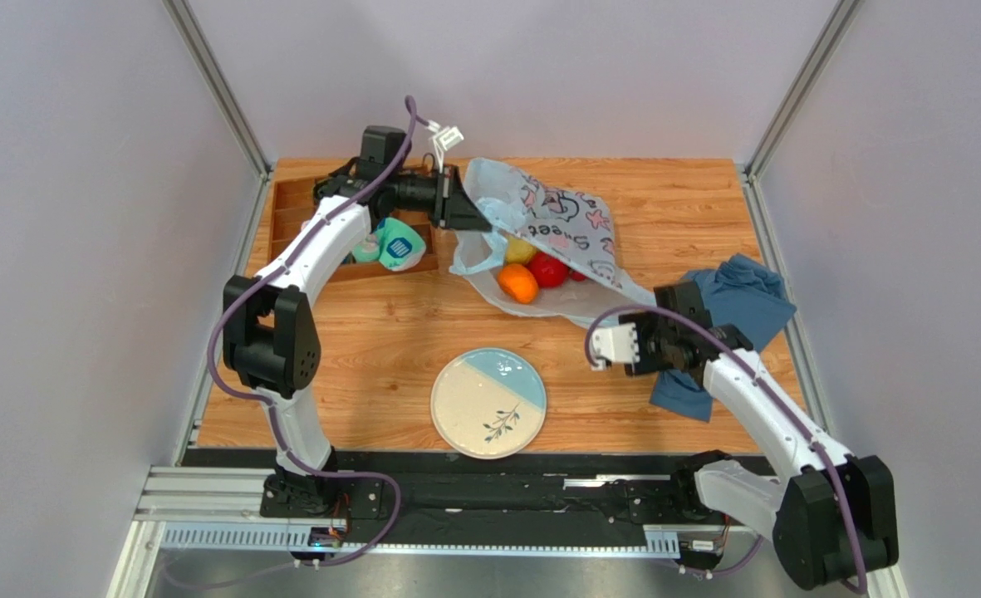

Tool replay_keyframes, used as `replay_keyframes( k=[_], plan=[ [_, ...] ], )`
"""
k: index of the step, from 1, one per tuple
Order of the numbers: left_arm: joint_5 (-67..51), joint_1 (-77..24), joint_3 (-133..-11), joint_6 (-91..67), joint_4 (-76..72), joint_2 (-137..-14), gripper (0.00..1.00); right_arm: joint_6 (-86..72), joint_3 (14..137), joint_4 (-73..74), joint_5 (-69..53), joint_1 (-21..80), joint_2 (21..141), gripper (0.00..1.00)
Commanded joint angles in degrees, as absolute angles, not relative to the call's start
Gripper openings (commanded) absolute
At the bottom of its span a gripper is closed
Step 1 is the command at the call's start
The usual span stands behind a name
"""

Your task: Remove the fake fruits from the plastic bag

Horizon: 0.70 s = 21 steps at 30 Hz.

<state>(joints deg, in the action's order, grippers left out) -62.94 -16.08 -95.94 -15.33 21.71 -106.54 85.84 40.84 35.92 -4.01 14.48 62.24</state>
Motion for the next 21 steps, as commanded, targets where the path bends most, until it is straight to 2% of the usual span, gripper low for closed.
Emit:
replay_keyframes(
  k=[1,5,6,7,10,12,15,21],
  plan=[
    [-65.0,-17.4,-90.8,-13.7,22.4,-103.0,0.0,87.9,37.6,39.9,-0.4,13.7,57.4,0.66],
    [-64.0,-17.8,-90.5,-16.3,20.6,-103.2,0.0,78.6,51.1,47.1,-5.1,13.7,61.4,0.71],
    [-63.8,-17.8,-90.9,-17.2,19.9,-103.2,0.0,76.7,59.7,52.3,-7.5,14.0,62.5,0.72],
    [-63.6,-17.8,-91.1,-19.3,19.1,-103.3,0.0,74.1,63.5,54.9,-11.9,14.5,63.6,0.82],
    [-64.4,-17.8,-92.2,-24.4,15.2,-103.9,0.0,65.6,76.4,63.3,-17.7,18.5,68.3,0.82],
    [-64.9,-17.8,-92.9,-26.1,13.2,-104.4,0.0,60.7,78.8,64.5,-19.2,22.5,70.1,0.82],
    [-65.2,-17.8,-93.9,-27.6,13.7,-105.3,0.0,56.0,75.8,58.9,-18.4,28.0,71.3,0.75],
    [-65.0,-17.8,-93.3,-28.1,14.6,-104.0,0.0,52.0,69.8,46.2,-18.3,31.1,77.8,0.65]
  ],
)
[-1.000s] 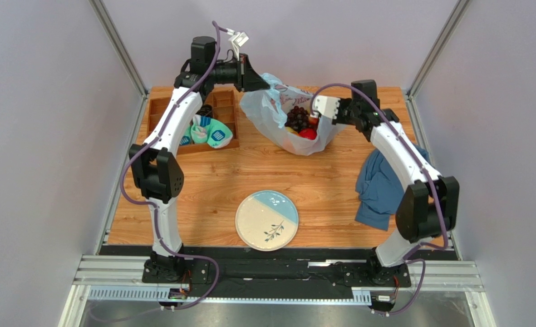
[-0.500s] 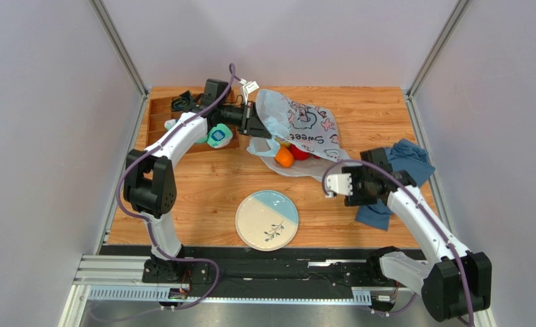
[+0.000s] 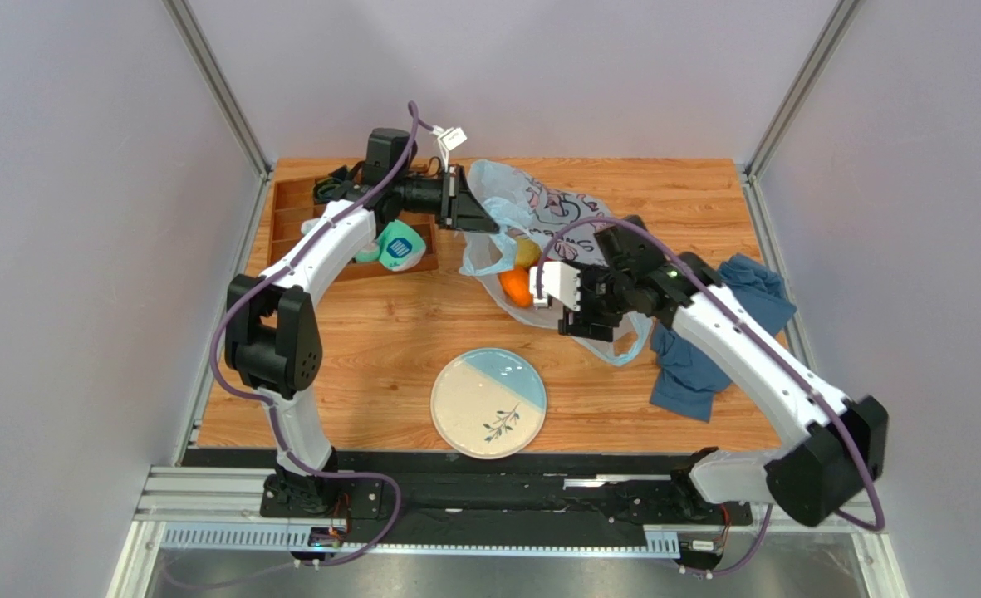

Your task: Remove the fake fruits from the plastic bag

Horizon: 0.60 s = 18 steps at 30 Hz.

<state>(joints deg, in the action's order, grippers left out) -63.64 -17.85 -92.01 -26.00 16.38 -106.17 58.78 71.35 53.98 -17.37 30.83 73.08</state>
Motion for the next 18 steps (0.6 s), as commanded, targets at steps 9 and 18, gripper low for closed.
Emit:
replay_keyframes(
  k=[9,18],
  plan=[
    [-64.4,-17.8,-93.0,-26.6,15.6,-103.4,0.0,50.3,78.1,36.9,-12.5,30.5,95.0,0.68],
    [-66.5,-17.0,-93.4,-22.5,21.1,-103.3,0.0,46.7,89.4,32.2,-8.3,25.9,110.6,0.8]
  ],
)
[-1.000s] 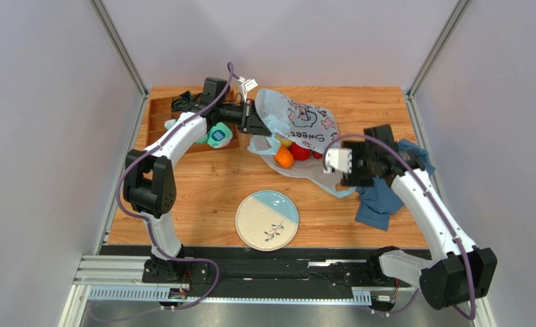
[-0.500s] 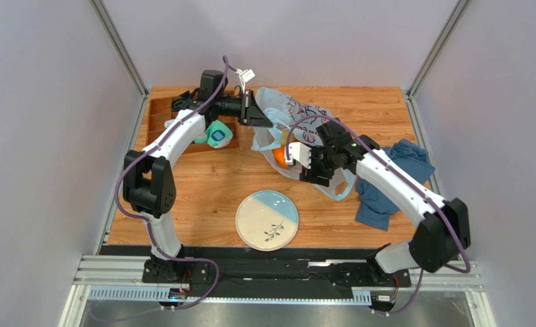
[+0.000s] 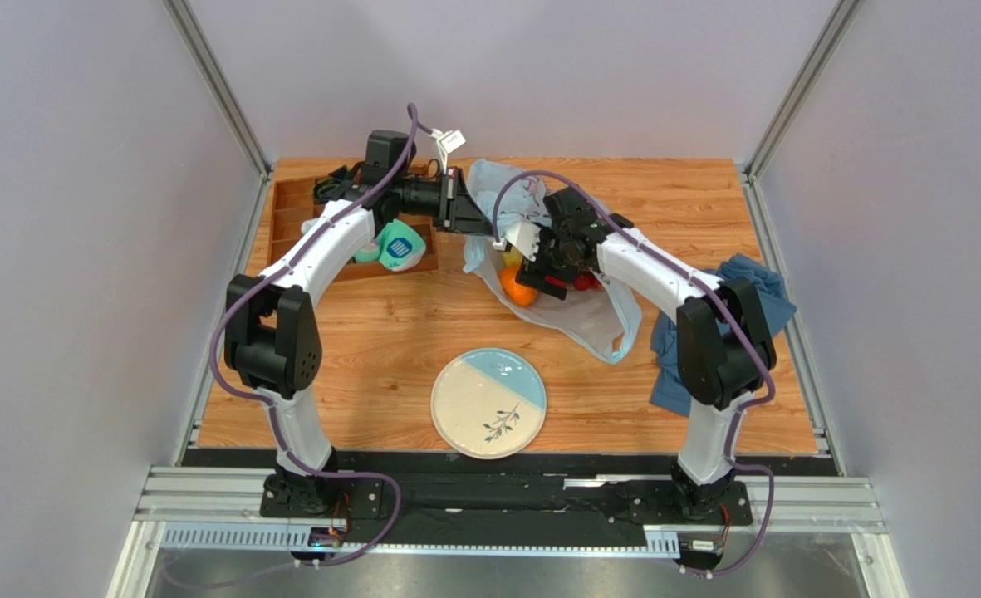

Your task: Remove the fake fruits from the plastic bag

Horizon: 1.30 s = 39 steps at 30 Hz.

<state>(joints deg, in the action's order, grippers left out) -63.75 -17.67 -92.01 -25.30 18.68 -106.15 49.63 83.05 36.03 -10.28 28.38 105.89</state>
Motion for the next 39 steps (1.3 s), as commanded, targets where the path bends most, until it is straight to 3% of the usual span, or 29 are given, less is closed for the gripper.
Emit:
replay_keyframes(
  k=[1,12,13,14,17,20,25,29,35,39],
  plan=[
    [-66.7,-16.6,-93.3,-22.4,21.1,-103.4,0.0,46.9,91.7,32.5,-8.4,25.6,112.1,0.8],
    [-66.8,-15.6,-94.1,-20.5,22.3,-105.6,0.0,49.5,102.0,46.6,-9.2,23.6,122.9,0.78],
    [-66.7,-15.6,-94.2,-20.5,22.2,-105.6,0.0,49.5,101.6,47.3,-9.3,23.7,122.1,0.75],
    [-66.8,-15.5,-94.4,-20.5,22.2,-105.7,0.0,49.5,100.8,48.2,-9.5,23.6,121.5,0.61],
    [-66.6,-15.0,-94.5,-21.2,21.6,-106.3,0.0,47.7,99.0,47.3,-10.5,23.7,116.3,0.43],
    [-66.4,-14.4,-94.9,-22.3,20.5,-107.4,0.0,45.1,97.4,47.7,-13.0,24.5,108.4,0.35],
    [-66.5,-14.3,-95.9,-24.6,17.7,-109.8,0.0,42.3,94.3,53.9,-20.5,28.9,96.6,0.33],
    [-66.8,-14.3,-96.8,-25.9,16.8,-110.8,0.0,40.9,87.2,55.6,-22.7,38.5,89.6,0.36],
    [-66.8,-14.3,-96.7,-25.8,16.4,-110.7,0.0,40.5,75.1,54.2,-24.2,47.5,89.4,0.37],
    [-66.6,-14.3,-95.2,-25.6,16.6,-109.3,0.0,40.9,73.9,52.8,-25.6,49.0,91.6,0.37]
  ],
)
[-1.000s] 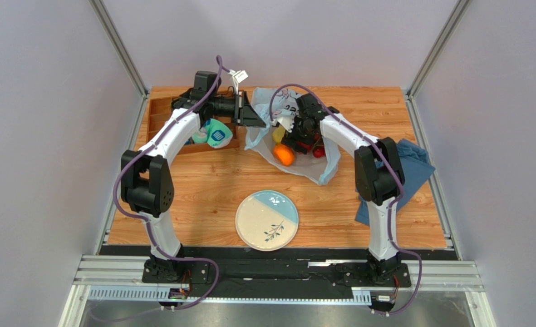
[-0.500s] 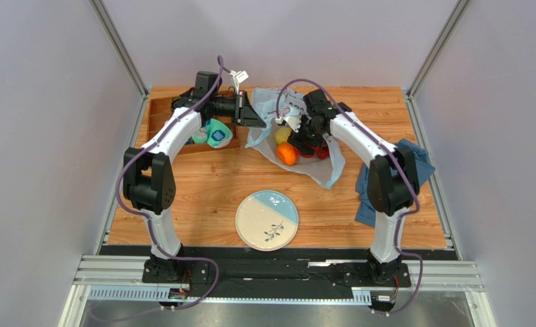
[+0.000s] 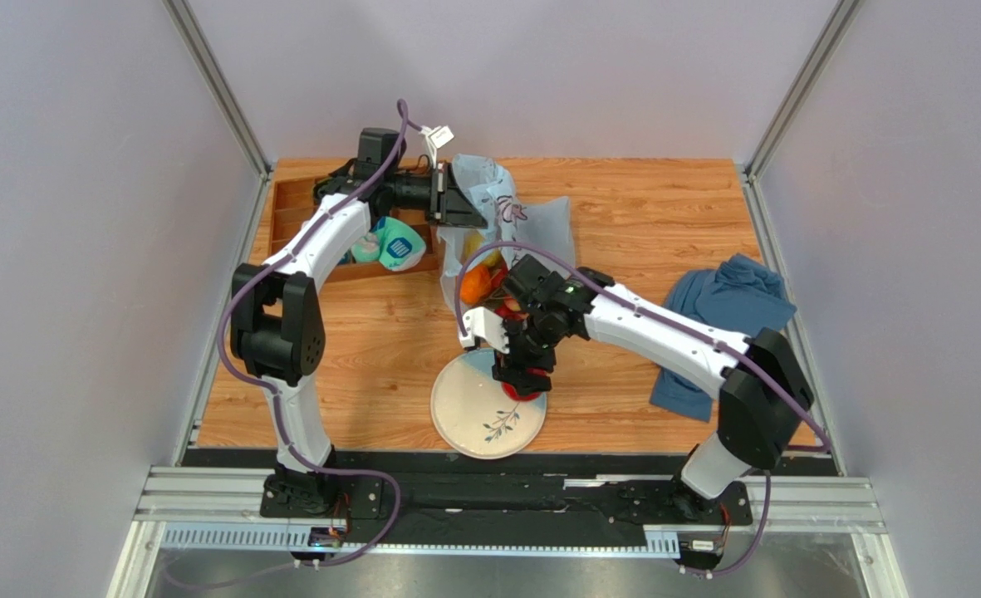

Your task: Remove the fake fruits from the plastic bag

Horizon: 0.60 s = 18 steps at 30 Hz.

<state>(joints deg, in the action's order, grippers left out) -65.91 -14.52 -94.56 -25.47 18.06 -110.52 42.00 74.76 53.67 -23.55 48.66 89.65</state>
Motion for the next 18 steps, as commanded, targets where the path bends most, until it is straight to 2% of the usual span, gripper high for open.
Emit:
replay_keyframes(
  k=[1,10,18],
  plan=[
    [-66.7,-14.3,-94.6,-25.1,16.5,-109.2,0.0,41.0,74.4,52.8,-25.8,49.8,91.9,0.37],
    [-66.2,-14.2,-94.0,-23.9,17.5,-108.7,0.0,44.3,78.8,54.2,-27.0,56.3,101.3,0.4],
    [-66.1,-14.2,-93.8,-23.7,17.3,-108.0,0.0,47.5,78.3,59.4,-23.3,57.0,102.5,0.48]
  ],
)
